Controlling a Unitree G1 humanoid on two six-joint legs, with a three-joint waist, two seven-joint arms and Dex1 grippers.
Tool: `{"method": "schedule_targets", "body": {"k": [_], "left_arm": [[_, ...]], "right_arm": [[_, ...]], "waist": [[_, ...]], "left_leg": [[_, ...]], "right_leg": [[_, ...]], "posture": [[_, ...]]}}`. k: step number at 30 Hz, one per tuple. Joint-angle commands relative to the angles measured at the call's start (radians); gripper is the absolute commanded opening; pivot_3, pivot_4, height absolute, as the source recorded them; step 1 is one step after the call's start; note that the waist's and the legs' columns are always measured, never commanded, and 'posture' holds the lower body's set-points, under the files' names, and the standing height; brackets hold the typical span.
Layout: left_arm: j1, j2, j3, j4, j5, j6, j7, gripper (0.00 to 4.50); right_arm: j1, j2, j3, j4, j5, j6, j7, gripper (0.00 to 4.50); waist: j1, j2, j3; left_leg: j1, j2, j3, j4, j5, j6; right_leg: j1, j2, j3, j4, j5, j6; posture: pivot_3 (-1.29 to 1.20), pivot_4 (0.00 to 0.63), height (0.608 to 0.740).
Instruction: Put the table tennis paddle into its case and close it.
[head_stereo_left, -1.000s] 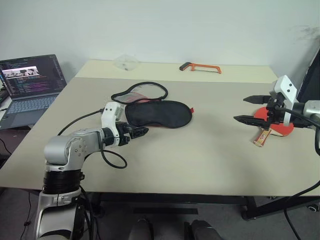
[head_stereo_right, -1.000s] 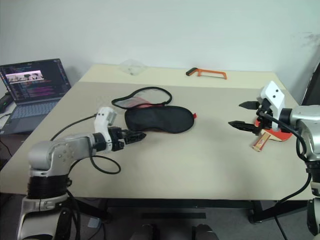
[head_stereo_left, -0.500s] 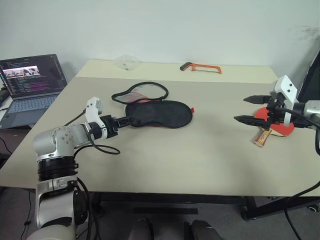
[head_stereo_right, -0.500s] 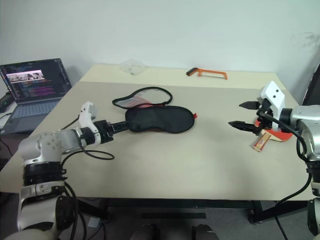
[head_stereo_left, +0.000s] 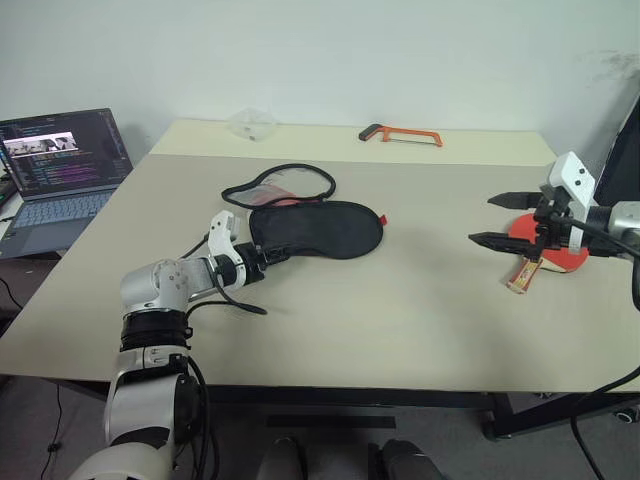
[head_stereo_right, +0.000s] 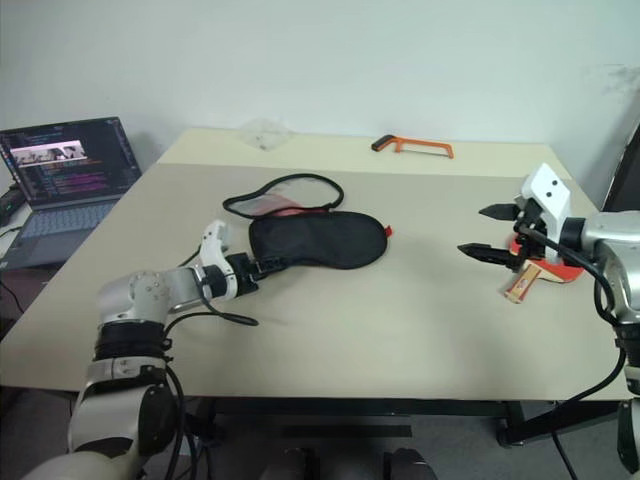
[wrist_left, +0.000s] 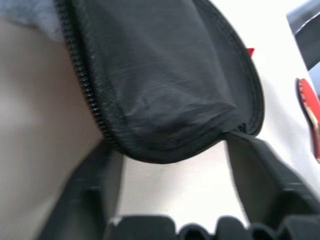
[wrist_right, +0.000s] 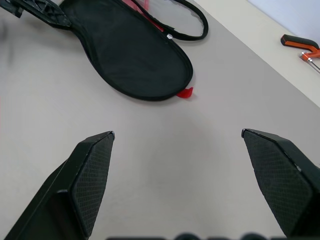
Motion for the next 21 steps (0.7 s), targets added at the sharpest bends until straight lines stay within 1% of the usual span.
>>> {"method": "schedule_targets", "body": {"k": [1, 5, 6, 11, 15, 19, 21], "left_arm": [[-0.004, 0.014, 0.029, -0.08, -0.039, 0.016, -0.025, 1.7], [-0.013, 0.019, 0.039, -0.075, -0.035, 0.016, -0.016, 0.22], [-0.014, 0.017, 0.039, -0.075, -0.034, 0.016, -0.011, 0.02], [-0.024, -0.042, 0.04, -0.115, -0.051, 0.045, 0.041, 0.02], [-0.005, -0.206, 0.027, -0.22, -0.062, 0.059, 0.15, 0.02], [0.006, -0.378, -0.003, -0.271, -0.057, 0.043, 0.229, 0.02], [0.005, -0.438, -0.023, -0.28, -0.055, 0.037, 0.247, 0.02]], "right_arm": [[0.003, -0.022, -0.042, -0.037, 0.013, 0.004, -0.008, 4.5], [-0.002, -0.016, -0.036, -0.032, 0.011, 0.002, -0.014, 4.5], [-0.002, -0.015, -0.034, -0.032, 0.011, 0.002, -0.015, 4.5], [-0.01, -0.012, -0.029, -0.028, 0.01, -0.002, -0.016, 4.5], [-0.016, -0.009, -0.025, -0.024, 0.008, -0.005, -0.017, 4.5], [-0.011, -0.008, -0.024, -0.033, 0.007, -0.003, -0.02, 4.5], [-0.011, -0.009, -0.025, -0.035, 0.007, -0.002, -0.021, 4.5]], "waist": [[0.0, 0.0, 0.0], [-0.001, 0.0, 0.0], [-0.001, 0.0, 0.0], [0.0, 0.0, 0.0], [0.012, 0.0, 0.0], [0.02, 0.0, 0.0], [0.02, 0.0, 0.0]], "left_leg": [[0.0, 0.0, 0.0, 0.0, 0.0, 0.0], [0.0, 0.0, 0.0, 0.0, 0.0, 0.0], [0.0, 0.0, 0.0, 0.0, 0.0, 0.0], [0.0, 0.0, 0.0, 0.0, 0.0, 0.0], [0.0, 0.0, 0.0, 0.001, 0.0, 0.0], [0.0, -0.001, 0.0, 0.001, 0.0, 0.0], [0.0, -0.001, 0.0, 0.001, 0.0, 0.0]], "right_leg": [[0.0, 0.0, 0.0, 0.0, 0.0, 0.0], [0.0, 0.0, 0.0, 0.0, 0.0, 0.0], [0.0, 0.0, 0.0, 0.0, 0.0, 0.0], [0.0, 0.0, 0.0, 0.0, 0.0, 0.0], [0.001, 0.0, 0.0, 0.0, 0.0, 0.0], [0.001, -0.001, 0.0, -0.001, 0.001, 0.001], [0.001, 0.0, 0.001, 0.0, 0.001, 0.001]], "posture": [[0.0, 0.15, 0.74], [0.0, 0.15, 0.74], [0.0, 0.15, 0.74], [0.0, 0.15, 0.74], [0.0, 0.15, 0.74], [0.0, 0.15, 0.74], [0.0, 0.15, 0.74]]}}
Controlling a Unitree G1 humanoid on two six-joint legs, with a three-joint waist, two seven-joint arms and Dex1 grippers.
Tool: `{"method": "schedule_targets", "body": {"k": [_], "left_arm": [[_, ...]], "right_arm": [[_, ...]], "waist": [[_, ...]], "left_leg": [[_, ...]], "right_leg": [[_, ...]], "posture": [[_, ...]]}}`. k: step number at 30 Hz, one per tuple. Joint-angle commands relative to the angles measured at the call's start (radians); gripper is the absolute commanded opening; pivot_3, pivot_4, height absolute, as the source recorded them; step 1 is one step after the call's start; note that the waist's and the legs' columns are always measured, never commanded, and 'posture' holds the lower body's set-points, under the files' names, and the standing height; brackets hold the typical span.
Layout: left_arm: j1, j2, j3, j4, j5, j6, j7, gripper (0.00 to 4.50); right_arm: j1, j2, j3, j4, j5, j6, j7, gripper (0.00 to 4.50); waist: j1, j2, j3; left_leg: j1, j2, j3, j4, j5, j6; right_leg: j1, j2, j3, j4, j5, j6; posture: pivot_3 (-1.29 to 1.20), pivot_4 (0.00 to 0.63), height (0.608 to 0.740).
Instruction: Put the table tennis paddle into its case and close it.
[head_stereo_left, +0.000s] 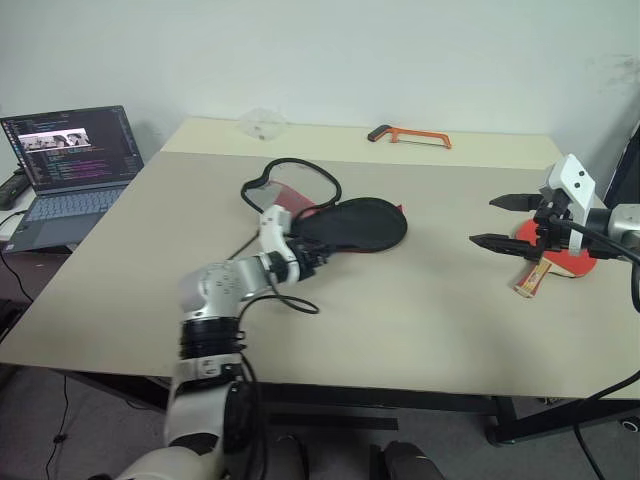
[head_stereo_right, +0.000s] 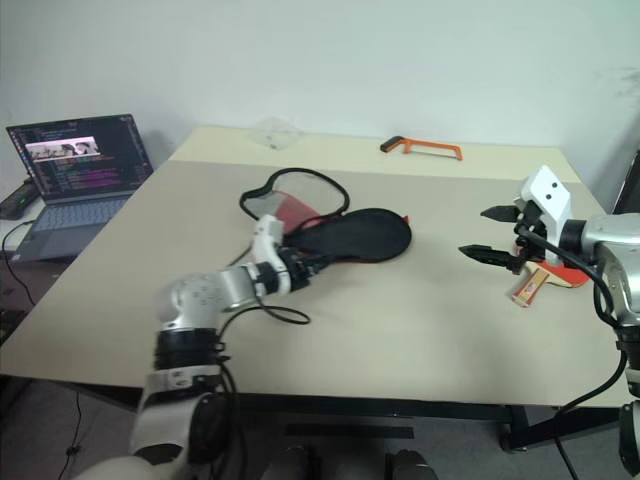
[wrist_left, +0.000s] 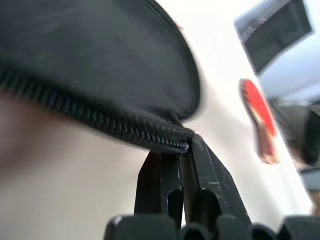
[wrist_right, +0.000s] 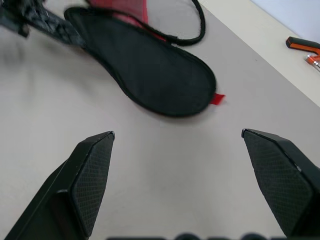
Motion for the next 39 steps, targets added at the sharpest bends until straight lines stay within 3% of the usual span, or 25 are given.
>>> {"method": "schedule_targets", "body": {"k": [1, 10, 21, 26, 37, 39], "left_arm": [[-0.01, -0.078, -0.03, -0.049, -0.015, -0.028, 0.032, 0.02], [-0.096, -0.24, -0.121, 0.162, 0.118, -0.299, 0.097, 0.02], [-0.425, -0.369, -0.085, 0.761, 0.154, -0.69, 0.045, 0.02], [-0.542, -0.428, -0.056, 0.943, 0.151, -0.788, 0.016, 0.02], [-0.581, -0.489, -0.087, 1.01, 0.188, -0.821, -0.03, 0.02], [-0.567, -0.474, -0.098, 0.99, 0.187, -0.788, -0.054, 0.75]], "right_arm": [[-0.022, -0.011, -0.026, -0.028, 0.007, -0.007, -0.004, 4.5], [-0.018, -0.014, -0.03, -0.035, 0.005, -0.008, -0.009, 4.5], [-0.036, -0.01, -0.019, -0.034, -0.001, -0.012, -0.01, 4.5], [-0.039, -0.009, -0.016, -0.039, -0.004, -0.012, -0.012, 4.5], [-0.043, -0.009, -0.016, -0.048, -0.001, -0.007, -0.023, 4.5], [-0.046, -0.005, -0.013, -0.045, -0.003, -0.01, -0.026, 4.5]], "waist": [[0.0, 0.0, 0.0], [-0.002, 0.0, 0.0], [0.0, 0.0, 0.0], [0.0, 0.0, 0.0], [-0.001, 0.0, 0.001], [-0.001, 0.0, 0.001]], "left_leg": [[0.0, 0.0, 0.0, 0.0, 0.0, 0.0], [0.0, -0.001, 0.0, 0.0, 0.0, 0.0], [-0.001, -0.004, -0.001, 0.0, 0.0, 0.0], [-0.002, -0.008, -0.002, -0.003, 0.0, 0.0], [-0.002, -0.012, -0.003, -0.007, 0.0, 0.0], [-0.002, -0.012, -0.003, -0.007, 0.0, 0.0]], "right_leg": [[0.0, 0.0, 0.0, 0.0, 0.0, 0.0], [0.0, 0.0, 0.001, 0.0, 0.0, 0.002], [-0.001, -0.002, 0.001, -0.001, -0.001, 0.003], [-0.002, -0.004, 0.001, -0.002, -0.003, 0.005], [-0.002, -0.009, 0.001, -0.002, -0.004, 0.006], [-0.002, -0.009, 0.0, -0.002, -0.004, 0.006]], "posture": [[0.0, 0.15, 0.74], [0.0, 0.15, 0.74], [0.0, 0.15, 0.74], [0.0, 0.15, 0.74], [0.0, 0.15, 0.74], [0.0, 0.15, 0.74]]}}
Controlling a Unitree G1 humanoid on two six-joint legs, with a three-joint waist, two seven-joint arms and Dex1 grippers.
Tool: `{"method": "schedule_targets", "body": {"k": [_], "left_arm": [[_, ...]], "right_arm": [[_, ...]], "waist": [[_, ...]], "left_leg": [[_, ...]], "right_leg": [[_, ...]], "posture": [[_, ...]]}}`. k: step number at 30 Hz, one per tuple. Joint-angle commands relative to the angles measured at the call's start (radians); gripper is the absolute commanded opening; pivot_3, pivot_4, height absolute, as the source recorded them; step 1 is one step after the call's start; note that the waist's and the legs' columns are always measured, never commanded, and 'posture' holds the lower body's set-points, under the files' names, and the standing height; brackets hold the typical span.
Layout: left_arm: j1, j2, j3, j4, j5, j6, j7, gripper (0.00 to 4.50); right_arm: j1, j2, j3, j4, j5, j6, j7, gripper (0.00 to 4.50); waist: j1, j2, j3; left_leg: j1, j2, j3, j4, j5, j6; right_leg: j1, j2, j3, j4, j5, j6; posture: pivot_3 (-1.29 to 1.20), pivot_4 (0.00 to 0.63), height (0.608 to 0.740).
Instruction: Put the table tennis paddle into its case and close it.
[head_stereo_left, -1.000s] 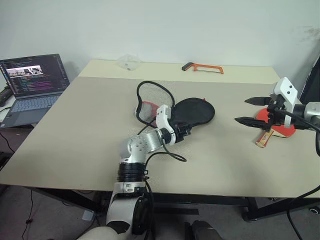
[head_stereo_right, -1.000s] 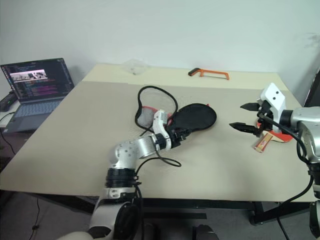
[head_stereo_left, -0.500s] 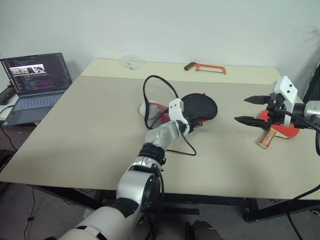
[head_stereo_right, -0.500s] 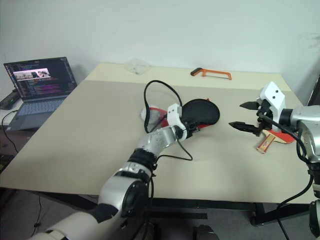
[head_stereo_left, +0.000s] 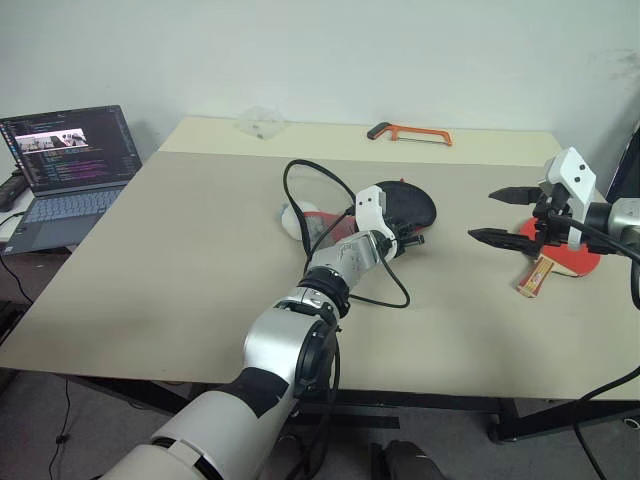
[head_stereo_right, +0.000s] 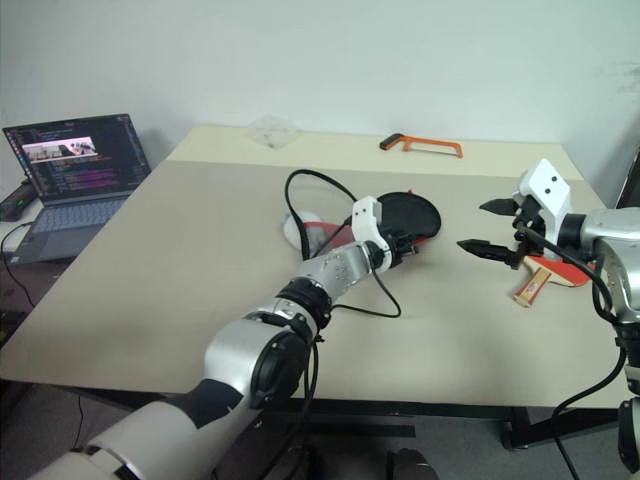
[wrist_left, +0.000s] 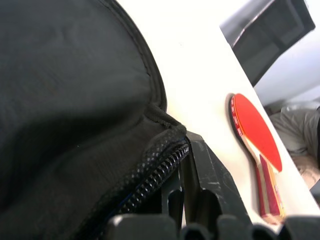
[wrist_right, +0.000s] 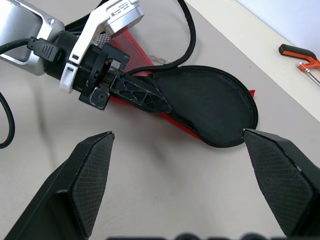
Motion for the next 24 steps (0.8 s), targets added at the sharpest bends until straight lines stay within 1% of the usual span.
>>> {"method": "schedule_targets", "body": {"k": [1, 3, 5, 6, 9, 11, 14, 17, 20, 24], "left_arm": [[-0.037, -0.225, -0.023, -0.056, 0.004, 0.039, -0.045, 0.99], [-0.019, -0.2, -0.051, -0.092, 0.019, 0.06, -0.059, 1.76], [0.008, -0.163, -0.089, -0.144, 0.039, 0.102, -0.07, 2.43], [0.035, -0.135, -0.117, -0.195, 0.047, 0.138, -0.086, 2.78], [0.129, -0.048, -0.204, -0.404, 0.063, 0.268, -0.125, 2.78], [0.205, 0.021, -0.266, -0.61, 0.066, 0.363, -0.146, 2.78], [0.298, 0.125, -0.273, -0.891, 0.003, 0.544, -0.181, 2.78], [0.368, 0.221, -0.275, -1.059, -0.012, 0.64, -0.198, 2.78], [0.421, 0.297, -0.232, -1.178, -0.048, 0.718, -0.193, 2.78], [0.442, 0.397, -0.095, -1.297, -0.156, 0.826, -0.213, 2.78]], "right_arm": [[-0.029, -0.004, -0.014, -0.026, -0.001, -0.011, -0.005, 4.5], [-0.033, 0.0, -0.01, -0.022, -0.002, -0.012, -0.005, 4.5], [-0.039, 0.002, -0.006, -0.012, -0.006, -0.017, -0.004, 4.5], [-0.042, 0.002, -0.005, -0.007, -0.007, -0.02, -0.002, 4.5], [-0.049, 0.004, -0.002, 0.003, -0.01, -0.025, 0.002, 4.5], [-0.051, 0.005, 0.0, 0.008, -0.012, -0.029, 0.006, 4.5], [-0.06, 0.01, 0.007, 0.018, -0.016, -0.035, 0.008, 4.5], [-0.068, 0.016, 0.013, 0.03, -0.02, -0.042, 0.012, 4.5], [-0.074, 0.02, 0.017, 0.038, -0.023, -0.047, 0.016, 4.5], [-0.079, 0.022, 0.017, 0.049, -0.029, -0.052, 0.023, 4.5]], "waist": [[0.0, 0.0, 0.0], [-0.001, 0.0, 0.0], [-0.001, 0.0, 0.0], [-0.001, 0.0, 0.0], [-0.003, 0.001, 0.0], [-0.005, 0.001, 0.0], [-0.012, 0.002, 0.001], [-0.021, 0.004, 0.002], [-0.024, 0.004, 0.002], [-0.023, 0.004, 0.002]], "left_leg": [[0.0, 0.0, 0.0, 0.0, 0.0, 0.0], [0.0, 0.0, 0.0, 0.0, 0.0, 0.0], [0.0, 0.0, 0.0, 0.0, 0.0, 0.0], [0.0, 0.0, 0.0, 0.0, 0.0, 0.0], [0.0, 0.0, 0.0, -0.001, 0.0, 0.0], [0.002, 0.0, 0.0, -0.002, 0.0, 0.0], [0.002, 0.0, 0.0, -0.003, 0.0, 0.0], [0.002, 0.0, -0.001, -0.002, 0.0, 0.0], [0.003, 0.0, -0.001, -0.002, 0.0, 0.0], [0.003, 0.0, -0.001, 0.0, 0.0, 0.0]], "right_leg": [[0.0, 0.0, 0.0, 0.0, 0.0, 0.0], [0.0, 0.0, 0.0, 0.0, 0.0, 0.0], [0.0, 0.0, 0.0, 0.0, 0.0, 0.0], [0.0, 0.0, 0.0, 0.0, 0.0, 0.0], [0.0, 0.0, 0.0, 0.0, 0.0, 0.0], [0.001, 0.0, 0.0, 0.0, 0.001, -0.002], [0.0, 0.0, 0.0, 0.002, 0.001, -0.005], [0.0, 0.0, 0.0, 0.003, 0.001, -0.005], [0.002, 0.0, 0.0, 0.003, 0.001, -0.005], [0.002, -0.001, -0.001, 0.002, 0.002, -0.005]], "posture": [[0.0, 0.15, 0.74], [0.0, 0.15, 0.74], [0.0, 0.15, 0.74], [0.0, 0.15, 0.74], [0.0, 0.15, 0.74], [0.0, 0.15, 0.74], [0.0, 0.15, 0.74], [0.0, 0.15, 0.74], [0.0, 0.15, 0.74], [0.0, 0.15, 0.74]]}}
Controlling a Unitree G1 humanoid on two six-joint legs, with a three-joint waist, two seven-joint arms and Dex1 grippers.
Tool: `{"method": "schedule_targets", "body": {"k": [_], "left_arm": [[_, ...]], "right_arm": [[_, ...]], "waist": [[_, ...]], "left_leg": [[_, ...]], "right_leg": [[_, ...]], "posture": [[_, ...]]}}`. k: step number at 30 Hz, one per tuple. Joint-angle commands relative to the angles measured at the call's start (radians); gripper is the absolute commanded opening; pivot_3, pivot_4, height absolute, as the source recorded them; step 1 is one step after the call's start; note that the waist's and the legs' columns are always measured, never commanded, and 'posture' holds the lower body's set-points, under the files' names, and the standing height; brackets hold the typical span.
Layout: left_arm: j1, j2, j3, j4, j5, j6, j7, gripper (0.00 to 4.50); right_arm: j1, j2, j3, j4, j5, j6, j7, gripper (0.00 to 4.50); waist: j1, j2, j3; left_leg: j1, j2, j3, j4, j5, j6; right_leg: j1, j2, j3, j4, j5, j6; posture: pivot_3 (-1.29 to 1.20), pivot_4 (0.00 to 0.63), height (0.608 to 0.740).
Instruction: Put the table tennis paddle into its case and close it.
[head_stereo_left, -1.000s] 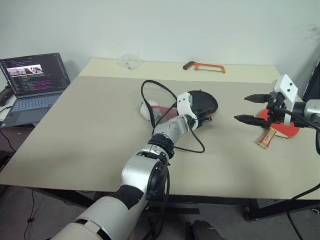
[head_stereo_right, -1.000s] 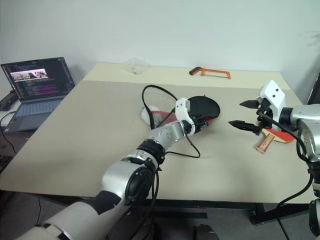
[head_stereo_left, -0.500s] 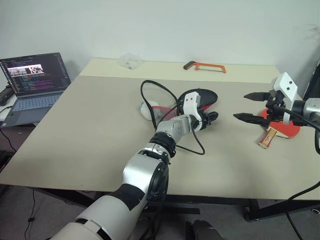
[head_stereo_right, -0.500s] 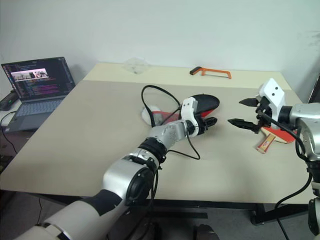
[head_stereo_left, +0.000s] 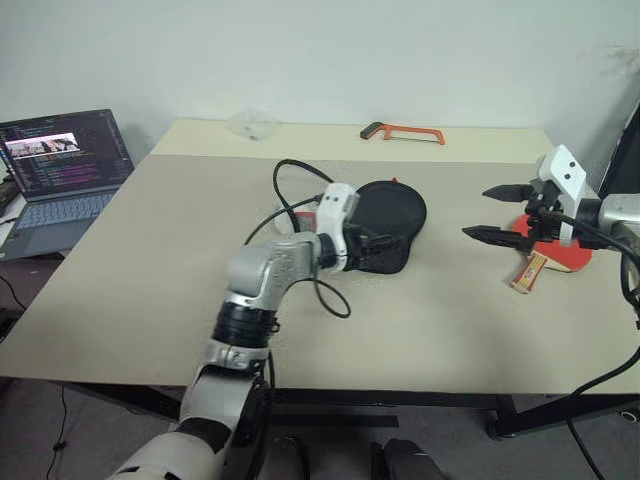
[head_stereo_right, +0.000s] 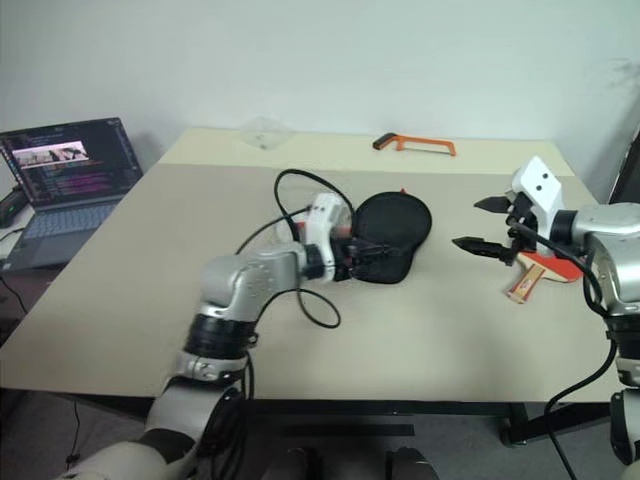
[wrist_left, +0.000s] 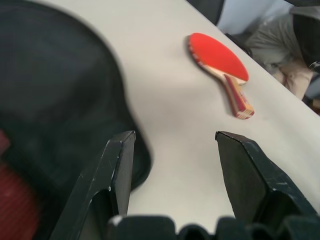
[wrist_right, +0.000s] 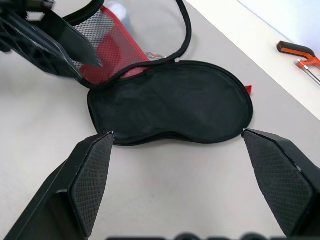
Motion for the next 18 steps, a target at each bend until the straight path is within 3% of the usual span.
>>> {"method": "schedule_targets", "body": {"k": [1, 7, 12, 18], "left_arm": [[-0.016, 0.083, 0.134, -0.132, -0.112, 0.088, -0.034, 2.78], [0.008, 0.266, 0.233, -0.07, -0.133, 0.099, -0.068, 2.78], [0.008, 0.289, 0.27, 0.025, -0.132, 0.094, -0.052, 2.78], [0.029, 0.282, 0.205, 0.115, -0.057, 0.008, -0.036, 2.78]], "right_arm": [[-0.026, -0.006, -0.022, -0.003, 0.002, -0.03, 0.006, 4.5], [-0.029, 0.003, -0.018, 0.006, -0.002, -0.036, 0.008, 4.5], [-0.032, 0.008, -0.014, 0.008, -0.002, -0.036, 0.013, 4.5], [-0.03, 0.008, -0.013, 0.002, -0.004, -0.034, 0.014, 4.5]], "waist": [[0.0, 0.0, 0.0], [-0.001, 0.0, 0.0], [0.005, 0.0, 0.0], [0.006, 0.0, 0.0]], "left_leg": [[0.0, 0.0, 0.0, 0.0, 0.0, 0.0], [0.0, 0.0, 0.0, 0.0, 0.0, 0.0], [0.0, 0.0, 0.0, 0.002, 0.0, 0.0], [-0.001, 0.0, 0.0, 0.002, 0.0, 0.0]], "right_leg": [[0.0, 0.0, 0.0, 0.0, 0.0, 0.0], [0.0, 0.0, 0.0, 0.0, 0.0, 0.0], [0.001, 0.0, -0.001, 0.0, -0.001, 0.002], [0.001, -0.001, -0.001, 0.0, 0.0, 0.0]], "posture": [[0.0, 0.15, 0.74], [0.0, 0.15, 0.74], [0.0, 0.15, 0.74], [0.0, 0.15, 0.74]]}}
